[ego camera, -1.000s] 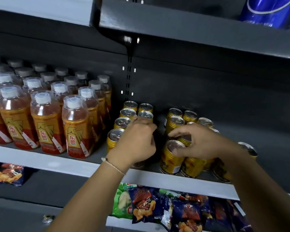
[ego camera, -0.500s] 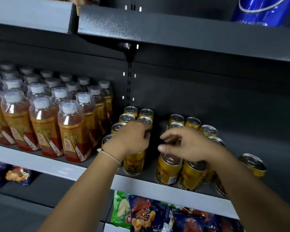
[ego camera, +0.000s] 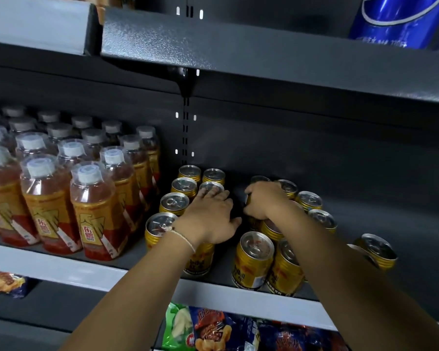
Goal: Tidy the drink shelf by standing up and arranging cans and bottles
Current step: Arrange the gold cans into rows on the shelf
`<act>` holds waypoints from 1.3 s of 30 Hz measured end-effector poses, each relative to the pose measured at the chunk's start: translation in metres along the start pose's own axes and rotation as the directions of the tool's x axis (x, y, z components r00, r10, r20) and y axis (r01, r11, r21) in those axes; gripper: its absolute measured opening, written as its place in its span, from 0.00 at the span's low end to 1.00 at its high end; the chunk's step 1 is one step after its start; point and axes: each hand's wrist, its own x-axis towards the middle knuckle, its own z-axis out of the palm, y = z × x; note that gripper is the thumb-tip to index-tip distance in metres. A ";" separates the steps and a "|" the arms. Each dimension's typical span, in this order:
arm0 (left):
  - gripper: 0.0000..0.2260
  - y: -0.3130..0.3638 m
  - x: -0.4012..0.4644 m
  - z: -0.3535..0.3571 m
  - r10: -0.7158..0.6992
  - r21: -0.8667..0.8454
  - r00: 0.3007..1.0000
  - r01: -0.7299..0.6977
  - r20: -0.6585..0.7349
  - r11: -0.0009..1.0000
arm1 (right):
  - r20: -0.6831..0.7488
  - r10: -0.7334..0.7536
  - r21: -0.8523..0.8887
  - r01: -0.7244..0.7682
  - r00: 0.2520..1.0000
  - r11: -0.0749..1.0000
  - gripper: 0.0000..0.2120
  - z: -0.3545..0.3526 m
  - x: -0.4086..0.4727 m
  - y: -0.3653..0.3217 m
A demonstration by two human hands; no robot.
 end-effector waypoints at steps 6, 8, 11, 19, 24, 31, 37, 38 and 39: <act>0.31 -0.003 -0.001 0.003 0.009 -0.006 1.000 -0.009 -0.020 1.000 | -0.019 0.139 0.065 -0.138 0.990 0.988 0.30 -0.004 -0.007 0.003; 0.31 -0.003 0.000 0.003 0.011 -0.007 1.000 -0.011 -0.022 1.000 | -0.043 0.144 0.073 -0.141 0.989 0.987 0.28 -0.005 -0.011 0.007; 0.31 -0.004 -0.002 0.002 0.016 -0.016 1.000 -0.016 -0.020 1.000 | -0.053 0.144 0.059 -0.141 0.988 0.988 0.26 -0.006 -0.014 0.009; 0.32 -0.002 -0.005 -0.001 0.012 -0.013 1.000 -0.012 -0.010 1.000 | -0.047 0.111 -0.017 -0.112 0.993 0.994 0.25 -0.007 -0.012 0.006; 0.32 -0.001 -0.006 -0.001 0.010 -0.012 1.000 -0.010 -0.007 1.000 | -0.116 0.081 0.065 -0.073 0.990 0.995 0.21 -0.012 0.003 0.001; 0.33 -0.001 -0.004 0.000 0.010 -0.021 1.000 -0.011 -0.016 1.000 | -0.190 0.218 0.067 -0.209 0.957 0.976 0.33 0.002 0.024 -0.009; 0.33 -0.001 -0.005 -0.001 0.010 -0.016 1.000 -0.010 -0.017 1.000 | -0.186 0.231 0.061 -0.223 0.955 0.973 0.39 0.005 0.029 -0.003; 0.33 -0.001 -0.006 -0.001 0.011 -0.016 1.000 -0.011 -0.014 1.000 | -0.187 0.233 0.060 -0.225 0.955 0.972 0.39 0.005 0.030 -0.002; 0.33 -0.001 -0.006 -0.002 0.012 -0.017 1.000 -0.012 -0.011 1.000 | -0.187 0.237 0.058 -0.231 0.953 0.971 0.39 0.005 0.030 0.000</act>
